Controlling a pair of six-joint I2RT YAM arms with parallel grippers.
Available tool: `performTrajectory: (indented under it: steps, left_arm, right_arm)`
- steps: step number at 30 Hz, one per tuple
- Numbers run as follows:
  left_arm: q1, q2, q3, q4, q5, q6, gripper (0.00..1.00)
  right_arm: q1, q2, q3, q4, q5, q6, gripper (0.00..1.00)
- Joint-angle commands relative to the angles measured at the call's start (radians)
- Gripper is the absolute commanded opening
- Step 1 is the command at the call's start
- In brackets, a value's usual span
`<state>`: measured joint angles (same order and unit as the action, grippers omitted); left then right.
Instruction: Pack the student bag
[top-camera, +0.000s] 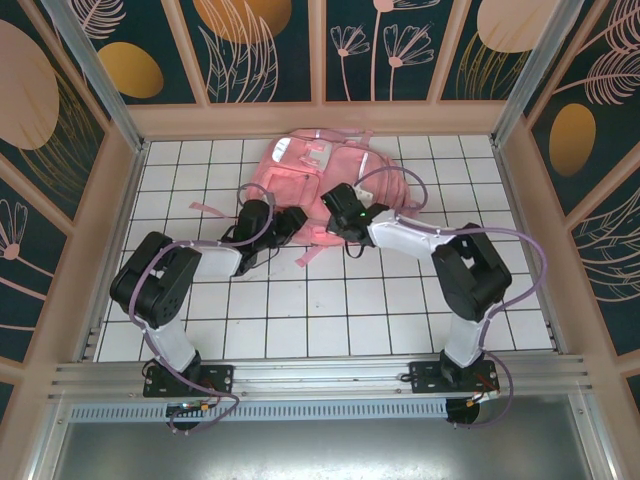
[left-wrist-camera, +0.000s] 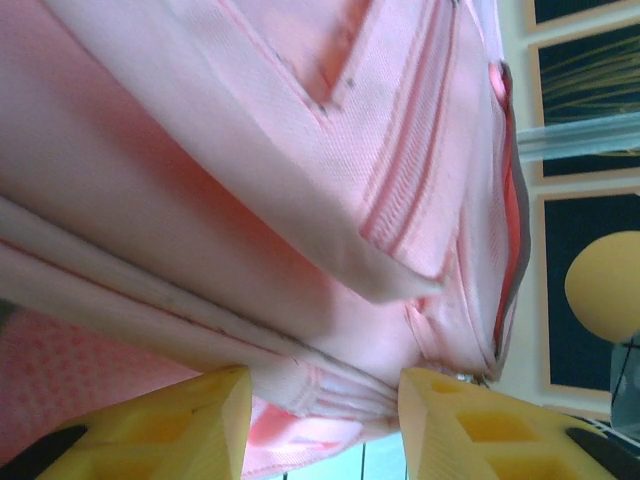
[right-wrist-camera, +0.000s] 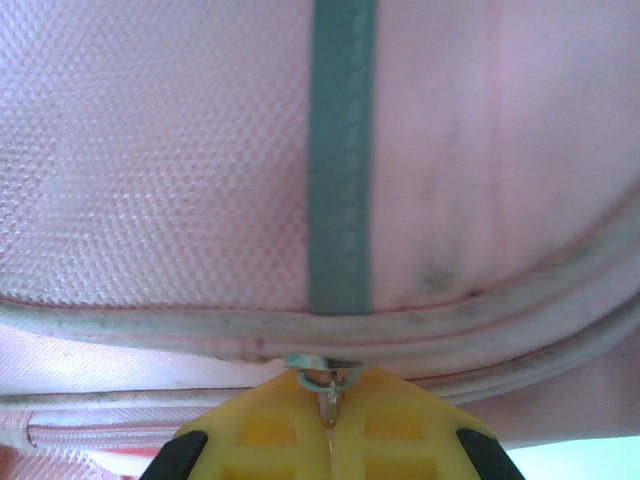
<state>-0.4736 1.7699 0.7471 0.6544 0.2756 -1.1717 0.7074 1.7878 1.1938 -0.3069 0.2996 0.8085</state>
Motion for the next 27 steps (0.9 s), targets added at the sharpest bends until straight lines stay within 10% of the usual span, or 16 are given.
performTrajectory:
  steps: [1,12,27]
  left_arm:
    - [0.059,-0.007,0.016,-0.033,-0.064,0.032,0.44]
    - [0.212,0.092,0.152,-0.146,-0.183,0.185,0.44]
    - [0.195,-0.116,0.141,-0.218,0.064,0.080,0.68]
  right_arm:
    - [-0.040,-0.097,-0.077,0.020,-0.015,-0.051,0.00]
    - [-0.235,-0.245,-0.185,-0.096,-0.087,-0.438,0.00]
    - [-0.114,-0.073,-0.079,0.306,-0.773,-0.370,0.00]
